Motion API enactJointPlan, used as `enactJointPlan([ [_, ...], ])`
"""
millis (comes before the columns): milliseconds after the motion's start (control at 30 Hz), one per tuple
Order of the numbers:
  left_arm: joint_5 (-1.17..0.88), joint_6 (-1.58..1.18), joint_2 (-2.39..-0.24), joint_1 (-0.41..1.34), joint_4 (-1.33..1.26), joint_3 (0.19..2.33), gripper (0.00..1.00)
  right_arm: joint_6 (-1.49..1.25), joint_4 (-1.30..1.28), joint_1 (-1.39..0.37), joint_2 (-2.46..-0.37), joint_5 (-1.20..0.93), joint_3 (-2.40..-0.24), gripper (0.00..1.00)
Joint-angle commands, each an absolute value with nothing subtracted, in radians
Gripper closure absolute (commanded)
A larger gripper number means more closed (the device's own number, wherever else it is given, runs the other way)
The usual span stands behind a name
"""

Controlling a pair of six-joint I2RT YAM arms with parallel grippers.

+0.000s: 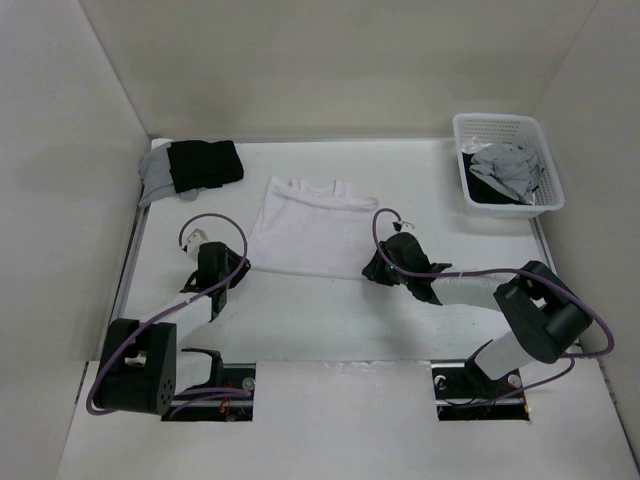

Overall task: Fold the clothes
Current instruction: Fold the tank top

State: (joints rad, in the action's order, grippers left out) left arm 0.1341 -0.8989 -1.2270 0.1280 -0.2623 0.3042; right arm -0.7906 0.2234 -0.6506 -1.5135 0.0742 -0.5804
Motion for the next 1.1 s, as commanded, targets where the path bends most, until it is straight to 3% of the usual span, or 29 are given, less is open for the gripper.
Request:
enactJointPlan([
  [0,0.124,-0.907,-1.183,0.108,-0.196,0.264,0.67,-0.802,0.290,-0.640,-1.528,0.078,-0.571,0.71],
  [100,0.127,-0.908,-1.184,0.107,-0.186,0.264,0.67,-0.802,0.282,-0.640,-1.528,0.077,-0.572,0.74],
  [233,0.129,-0.908,-1.218,0.117,-0.199,0.278,0.75,-0.814,0.281,-0.645,-1.511,0.077,-0.558,0.66],
  [333,0.127,-0.910,-1.230,0.122,-0.213,0.279,0.77,-0.819,0.279,-0.645,-1.499,0.075,-0.551,0.66],
  [467,0.121,-0.911,-1.241,0.125,-0.229,0.287,0.81,-0.824,0.278,-0.645,-1.499,0.075,-0.548,0.75],
  [667,0.120,-0.913,-1.240,0.120,-0.279,0.288,0.97,-0.841,0.288,-0.645,-1.493,0.078,-0.543,0.91],
  [867,0.130,-0.945,-0.943,0.154,-0.189,0.302,1.00,-0.833,0.233,-0.663,-1.309,0.081,-0.511,0.97],
  [1067,0.192,-0.896,-0.508,0.188,0.184,0.442,1.00,-0.822,-0.045,-0.763,-0.872,0.158,-0.492,0.97],
])
